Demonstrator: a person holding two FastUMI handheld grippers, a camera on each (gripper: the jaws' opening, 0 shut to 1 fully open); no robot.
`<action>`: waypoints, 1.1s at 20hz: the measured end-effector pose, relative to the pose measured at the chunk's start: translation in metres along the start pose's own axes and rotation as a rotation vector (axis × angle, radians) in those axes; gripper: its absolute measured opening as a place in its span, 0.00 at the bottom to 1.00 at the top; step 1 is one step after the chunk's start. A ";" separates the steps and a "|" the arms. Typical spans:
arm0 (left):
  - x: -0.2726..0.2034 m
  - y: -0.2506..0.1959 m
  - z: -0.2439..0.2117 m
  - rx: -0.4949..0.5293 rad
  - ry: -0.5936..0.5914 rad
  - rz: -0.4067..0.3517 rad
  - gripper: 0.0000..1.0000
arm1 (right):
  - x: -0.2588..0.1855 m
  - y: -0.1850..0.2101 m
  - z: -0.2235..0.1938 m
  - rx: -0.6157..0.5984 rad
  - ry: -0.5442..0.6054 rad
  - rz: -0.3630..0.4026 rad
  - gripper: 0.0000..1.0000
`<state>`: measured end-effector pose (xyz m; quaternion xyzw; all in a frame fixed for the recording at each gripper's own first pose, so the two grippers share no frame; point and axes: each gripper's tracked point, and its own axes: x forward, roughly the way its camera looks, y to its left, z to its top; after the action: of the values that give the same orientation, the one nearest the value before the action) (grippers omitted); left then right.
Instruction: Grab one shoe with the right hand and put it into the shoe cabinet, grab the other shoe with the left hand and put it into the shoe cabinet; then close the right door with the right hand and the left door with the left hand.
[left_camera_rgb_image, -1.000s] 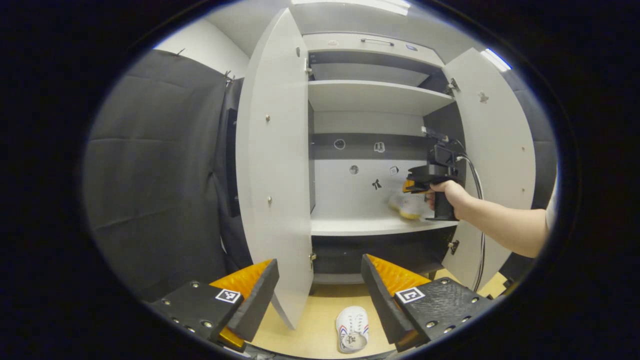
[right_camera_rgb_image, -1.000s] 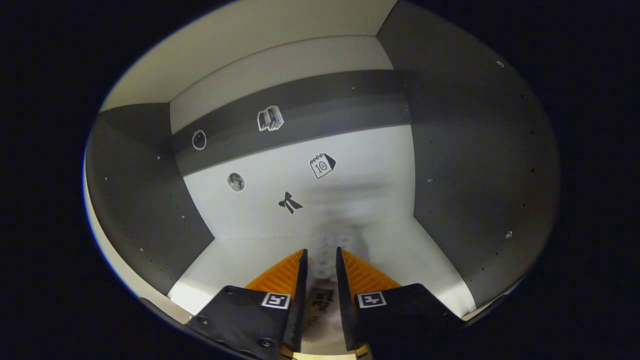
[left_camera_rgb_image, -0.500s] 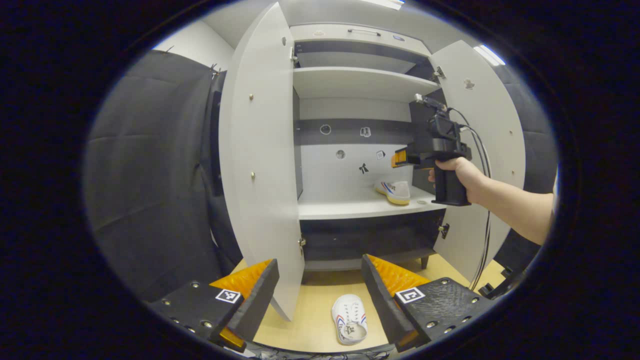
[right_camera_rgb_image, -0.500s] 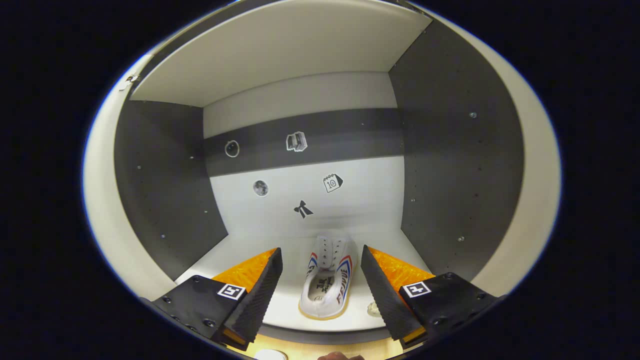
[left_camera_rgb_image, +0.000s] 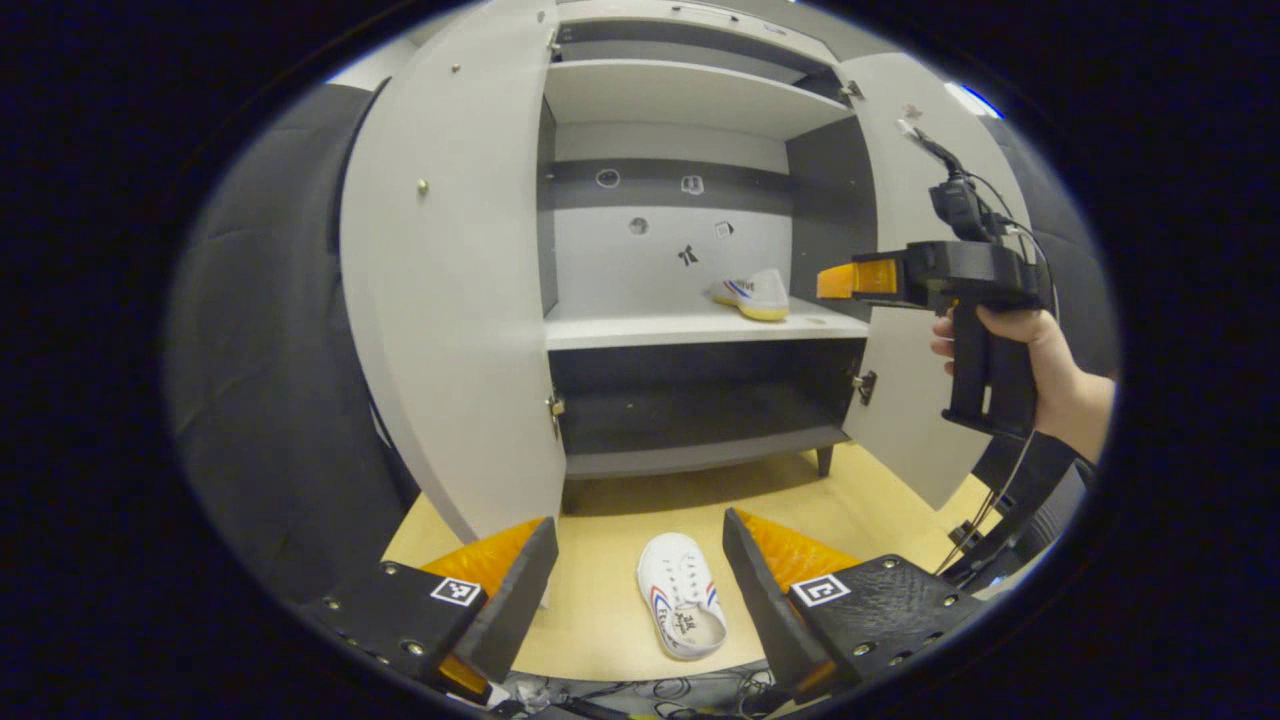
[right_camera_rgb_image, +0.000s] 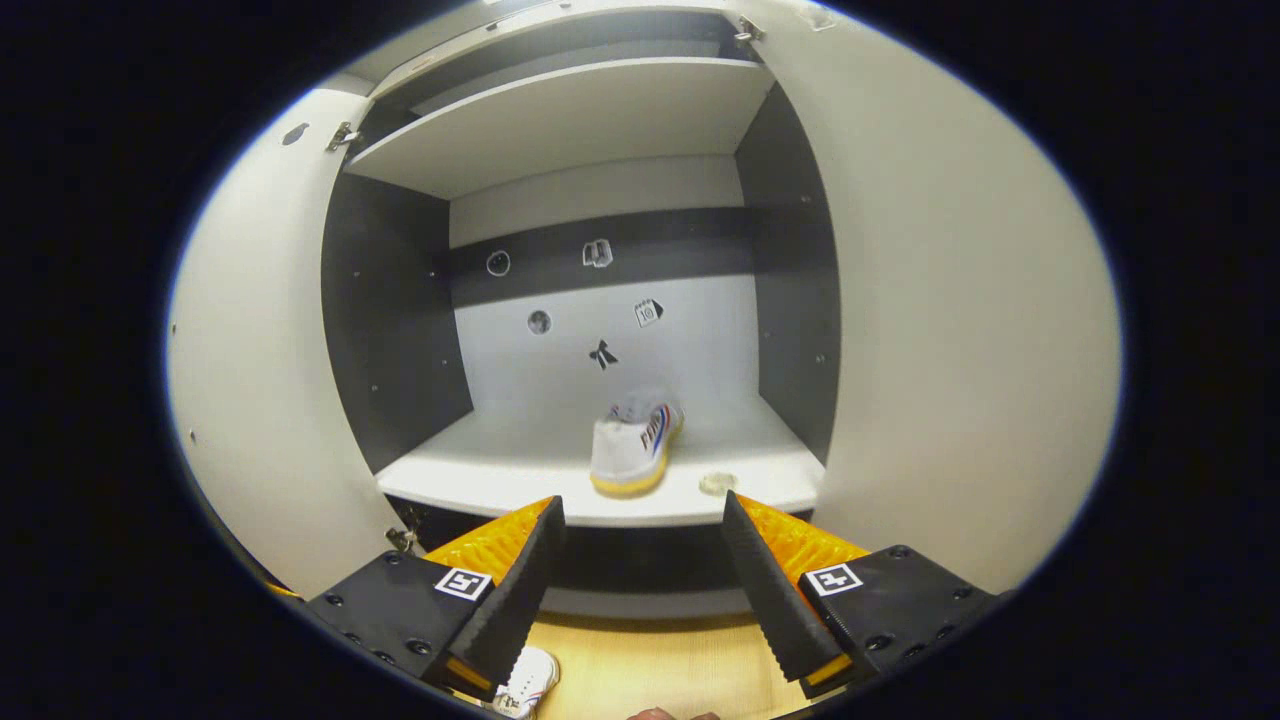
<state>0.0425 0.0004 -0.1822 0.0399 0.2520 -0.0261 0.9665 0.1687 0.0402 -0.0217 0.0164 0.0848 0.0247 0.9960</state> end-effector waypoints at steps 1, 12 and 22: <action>0.007 -0.002 -0.008 0.015 0.018 -0.012 0.95 | -0.010 -0.002 -0.013 0.013 0.017 -0.012 0.98; 0.074 -0.010 -0.155 0.178 0.344 -0.125 0.96 | -0.103 -0.031 -0.100 -0.028 0.165 -0.117 0.98; 0.126 -0.012 -0.220 0.186 0.458 -0.225 0.95 | -0.198 -0.096 -0.127 -0.110 0.230 -0.335 0.97</action>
<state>0.0447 0.0045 -0.4360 0.1051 0.4633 -0.1464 0.8677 -0.0438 -0.0620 -0.1171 -0.0553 0.1981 -0.1347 0.9693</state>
